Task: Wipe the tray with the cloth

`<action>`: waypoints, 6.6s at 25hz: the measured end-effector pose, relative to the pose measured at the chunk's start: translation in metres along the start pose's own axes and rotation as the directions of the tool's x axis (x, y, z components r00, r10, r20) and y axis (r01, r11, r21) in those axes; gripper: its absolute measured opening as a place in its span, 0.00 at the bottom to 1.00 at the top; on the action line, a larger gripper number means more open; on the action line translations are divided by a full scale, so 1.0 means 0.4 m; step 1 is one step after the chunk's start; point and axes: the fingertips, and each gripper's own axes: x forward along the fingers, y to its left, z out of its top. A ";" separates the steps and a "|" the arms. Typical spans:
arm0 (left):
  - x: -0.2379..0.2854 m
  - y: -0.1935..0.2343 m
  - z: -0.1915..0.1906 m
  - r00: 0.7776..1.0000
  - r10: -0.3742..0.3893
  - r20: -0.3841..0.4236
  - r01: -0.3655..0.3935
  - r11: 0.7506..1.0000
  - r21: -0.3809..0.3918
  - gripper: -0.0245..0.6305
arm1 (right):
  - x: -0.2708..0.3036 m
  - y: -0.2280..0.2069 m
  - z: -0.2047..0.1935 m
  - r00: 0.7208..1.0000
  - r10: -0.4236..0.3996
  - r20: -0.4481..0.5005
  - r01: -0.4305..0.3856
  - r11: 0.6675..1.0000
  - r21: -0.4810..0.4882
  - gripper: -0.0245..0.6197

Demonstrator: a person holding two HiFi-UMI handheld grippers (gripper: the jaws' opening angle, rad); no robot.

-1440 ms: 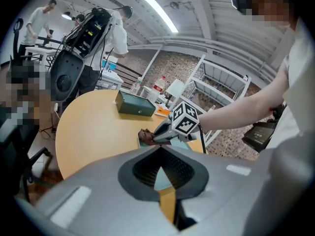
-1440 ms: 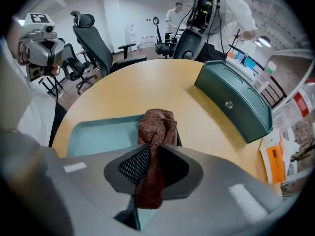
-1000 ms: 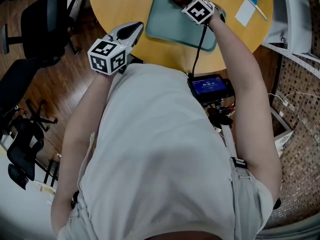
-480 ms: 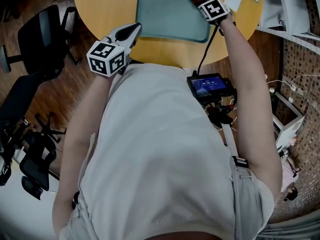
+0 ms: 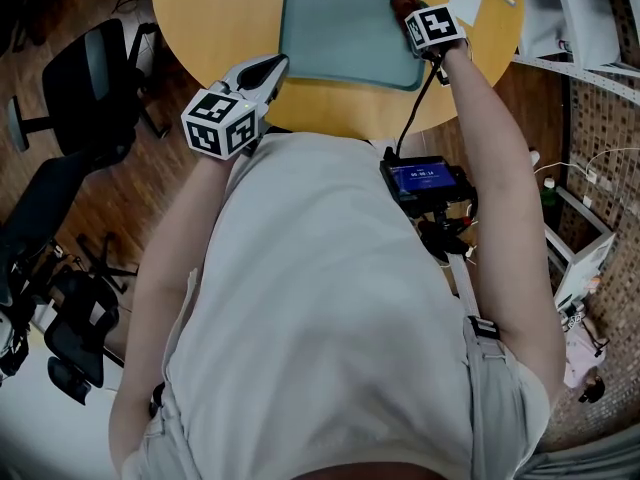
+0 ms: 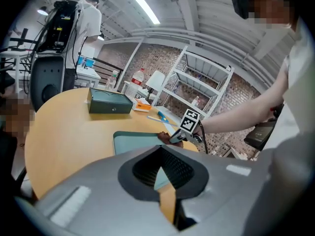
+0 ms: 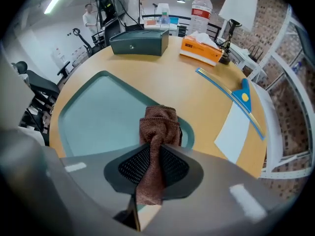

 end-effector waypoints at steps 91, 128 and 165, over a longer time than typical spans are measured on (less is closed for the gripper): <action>-0.026 0.006 -0.037 0.990 -0.130 -0.059 0.132 0.991 0.036 0.04 | -0.011 0.413 -0.110 0.971 0.239 0.014 -0.233 0.957 -0.174 0.13; 0.030 -0.129 -0.021 0.999 -0.022 -0.023 0.024 0.997 0.069 0.04 | -0.120 -0.113 -0.295 0.958 -0.039 0.284 0.044 0.999 -0.012 0.28; 0.046 -0.215 0.300 0.970 -0.184 0.162 0.148 0.966 0.214 0.04 | -0.634 0.279 0.069 0.547 0.345 0.763 -0.189 0.939 -0.288 0.04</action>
